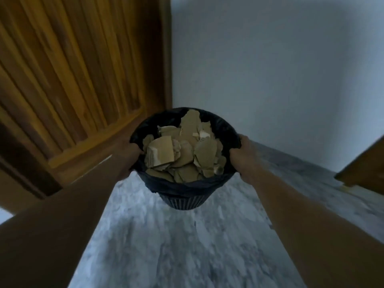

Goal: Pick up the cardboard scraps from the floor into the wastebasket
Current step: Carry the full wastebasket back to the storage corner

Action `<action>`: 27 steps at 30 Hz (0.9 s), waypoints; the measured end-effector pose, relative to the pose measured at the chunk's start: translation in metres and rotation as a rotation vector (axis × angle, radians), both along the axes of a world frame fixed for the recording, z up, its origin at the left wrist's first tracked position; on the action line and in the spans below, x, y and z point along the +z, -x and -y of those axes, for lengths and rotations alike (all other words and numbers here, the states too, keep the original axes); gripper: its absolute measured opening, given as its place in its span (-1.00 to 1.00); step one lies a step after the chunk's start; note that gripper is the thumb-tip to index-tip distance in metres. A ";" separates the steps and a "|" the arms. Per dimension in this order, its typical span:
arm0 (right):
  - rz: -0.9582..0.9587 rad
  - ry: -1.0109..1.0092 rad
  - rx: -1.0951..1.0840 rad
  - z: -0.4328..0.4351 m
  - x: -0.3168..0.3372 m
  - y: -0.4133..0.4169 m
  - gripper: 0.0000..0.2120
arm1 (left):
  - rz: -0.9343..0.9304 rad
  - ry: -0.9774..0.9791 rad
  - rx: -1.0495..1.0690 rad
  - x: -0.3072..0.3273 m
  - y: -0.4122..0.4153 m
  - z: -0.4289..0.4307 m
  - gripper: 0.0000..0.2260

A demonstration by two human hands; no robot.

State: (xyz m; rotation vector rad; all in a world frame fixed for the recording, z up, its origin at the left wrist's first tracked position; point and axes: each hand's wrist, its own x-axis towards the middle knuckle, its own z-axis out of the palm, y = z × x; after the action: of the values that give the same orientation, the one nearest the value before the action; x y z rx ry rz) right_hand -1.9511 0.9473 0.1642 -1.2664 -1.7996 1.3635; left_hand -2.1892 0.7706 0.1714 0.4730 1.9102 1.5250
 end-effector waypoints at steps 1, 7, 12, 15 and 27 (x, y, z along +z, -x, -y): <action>-0.023 -0.003 -0.036 -0.005 0.037 -0.017 -0.70 | 0.016 0.002 -0.020 0.032 -0.008 -0.015 -0.51; 0.007 -0.088 -0.194 -0.049 0.245 -0.160 -0.62 | 0.066 -0.062 -0.292 0.227 -0.115 -0.122 -0.41; 0.049 -0.016 -0.404 -0.084 0.361 -0.301 -0.41 | 0.077 -0.076 -0.521 0.350 -0.231 -0.205 -0.25; -0.039 0.027 -0.491 -0.091 0.408 -0.394 -0.42 | 0.079 -0.117 -0.657 0.414 -0.316 -0.247 -0.30; -0.199 -0.022 -0.963 -0.046 0.559 -0.699 -0.51 | 0.064 -0.094 -1.097 0.542 -0.655 -0.350 -0.39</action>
State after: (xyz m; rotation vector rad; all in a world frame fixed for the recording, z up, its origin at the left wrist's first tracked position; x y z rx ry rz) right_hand -1.2517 0.9929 0.7230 -1.5969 -0.8333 0.8501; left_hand -1.5343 1.1207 0.7131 1.2315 1.1400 0.8501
